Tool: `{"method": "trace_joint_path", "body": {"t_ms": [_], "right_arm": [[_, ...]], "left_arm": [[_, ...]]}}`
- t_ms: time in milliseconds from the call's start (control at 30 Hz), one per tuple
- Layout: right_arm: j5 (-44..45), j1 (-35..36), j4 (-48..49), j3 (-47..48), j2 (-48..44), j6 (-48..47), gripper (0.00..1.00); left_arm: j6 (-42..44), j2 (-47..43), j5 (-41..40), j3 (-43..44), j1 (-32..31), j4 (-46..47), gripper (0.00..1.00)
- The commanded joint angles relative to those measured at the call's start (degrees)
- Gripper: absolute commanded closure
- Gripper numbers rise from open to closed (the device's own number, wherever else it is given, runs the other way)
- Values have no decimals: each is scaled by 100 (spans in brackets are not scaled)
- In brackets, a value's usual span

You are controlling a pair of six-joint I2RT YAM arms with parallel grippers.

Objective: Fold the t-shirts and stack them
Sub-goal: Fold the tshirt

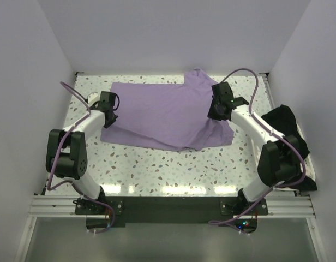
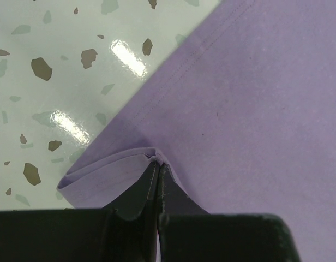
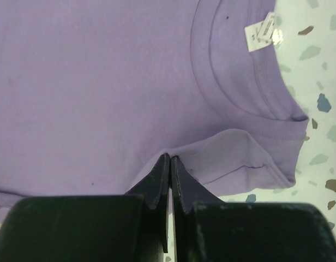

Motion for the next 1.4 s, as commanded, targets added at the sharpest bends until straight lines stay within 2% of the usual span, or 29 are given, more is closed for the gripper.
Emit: {"method": "trace_joint_path", "body": {"t_ms": [0,200,633,1367], "right_arm": [[-42,-247,303,374,163,-118,100],[-324,-546,488,400,313,-92,100],[-430,-696,506,646,568,-92,100],[-631,-1161,673,655,463,23,100]], "left_arm": [[67,36,-270,247,64,28,100],[49,124,-270,203,143,63,100],[137,45,-252,238,398,81,100],[295,229,-85,580,538,46,100]]}}
